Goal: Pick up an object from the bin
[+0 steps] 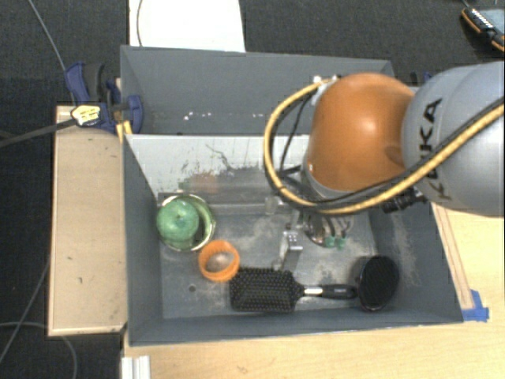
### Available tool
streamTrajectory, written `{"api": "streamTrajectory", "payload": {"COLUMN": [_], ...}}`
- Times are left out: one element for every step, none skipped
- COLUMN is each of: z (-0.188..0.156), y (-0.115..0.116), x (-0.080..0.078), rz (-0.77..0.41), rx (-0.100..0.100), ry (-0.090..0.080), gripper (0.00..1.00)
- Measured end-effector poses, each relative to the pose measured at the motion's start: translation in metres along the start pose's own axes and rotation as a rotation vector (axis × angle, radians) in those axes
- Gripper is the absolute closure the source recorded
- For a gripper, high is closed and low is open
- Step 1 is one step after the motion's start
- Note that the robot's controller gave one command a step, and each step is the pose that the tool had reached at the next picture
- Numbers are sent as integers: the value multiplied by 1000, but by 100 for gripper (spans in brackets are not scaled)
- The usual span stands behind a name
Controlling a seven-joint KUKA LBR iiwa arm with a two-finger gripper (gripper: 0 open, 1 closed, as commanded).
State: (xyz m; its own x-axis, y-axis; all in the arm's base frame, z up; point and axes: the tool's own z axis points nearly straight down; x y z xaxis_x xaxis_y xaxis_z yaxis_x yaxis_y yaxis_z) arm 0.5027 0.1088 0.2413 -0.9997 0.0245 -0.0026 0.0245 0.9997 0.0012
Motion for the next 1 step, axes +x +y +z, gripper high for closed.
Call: {"api": "streamTrajectory", "payload": {"z": [4], "y": [1], "x": [-1], "rz": [30], "rx": [0], "ry": [-1], "gripper": [0]}}
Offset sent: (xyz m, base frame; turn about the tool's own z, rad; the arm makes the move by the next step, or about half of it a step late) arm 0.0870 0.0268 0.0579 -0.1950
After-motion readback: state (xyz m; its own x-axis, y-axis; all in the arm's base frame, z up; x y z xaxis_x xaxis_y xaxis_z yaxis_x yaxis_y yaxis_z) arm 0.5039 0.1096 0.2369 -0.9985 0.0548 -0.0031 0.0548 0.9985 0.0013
